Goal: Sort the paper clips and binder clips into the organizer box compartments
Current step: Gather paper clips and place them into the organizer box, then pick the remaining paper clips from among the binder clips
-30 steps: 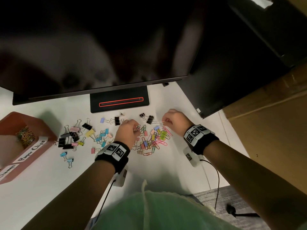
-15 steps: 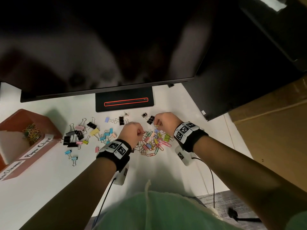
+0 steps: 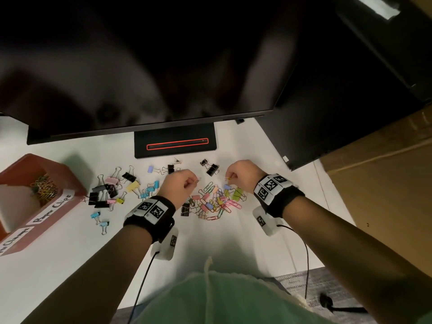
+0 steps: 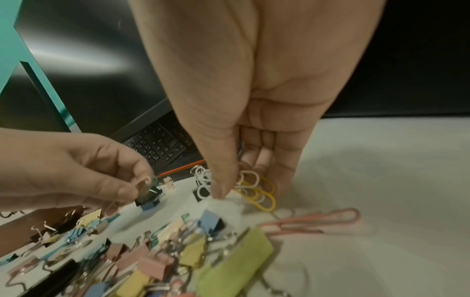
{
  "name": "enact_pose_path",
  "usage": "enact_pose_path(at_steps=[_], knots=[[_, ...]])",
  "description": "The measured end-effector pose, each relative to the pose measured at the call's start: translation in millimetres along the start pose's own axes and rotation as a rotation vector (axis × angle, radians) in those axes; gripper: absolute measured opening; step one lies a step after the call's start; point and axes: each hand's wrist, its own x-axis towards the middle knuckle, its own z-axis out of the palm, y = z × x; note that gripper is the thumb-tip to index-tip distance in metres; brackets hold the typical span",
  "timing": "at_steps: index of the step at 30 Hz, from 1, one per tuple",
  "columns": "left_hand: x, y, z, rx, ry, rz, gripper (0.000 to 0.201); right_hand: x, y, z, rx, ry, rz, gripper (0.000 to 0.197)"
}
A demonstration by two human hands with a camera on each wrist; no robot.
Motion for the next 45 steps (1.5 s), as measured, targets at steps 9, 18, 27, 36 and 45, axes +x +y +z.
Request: enact_pose_path(at_steps=[9,18,27,36,45], knots=[[-66,-43,-115,-0.236,0.443,-0.115,0.006,-11,-82,-10,0.024,0.204,-0.212,0.018],[-120,-166,-223,-0.063,0.597,-0.356,0.013,70,-322,49,0.079,0.201,-0.531,0.012],[-126,-183,-234,-0.183,0.513,-0.217,0.032,87,-362,92,0.209,0.164,-0.485,0.035],[-87,-102,-149,-0.15,0.146,0.193,0.027,14,-150,54,0.103,0.409,-0.132,0.019],[-36,-43,-35,0.018,-0.195,0.126,0.032,-16,-36,44,-0.019,0.216,0.106,0.032]])
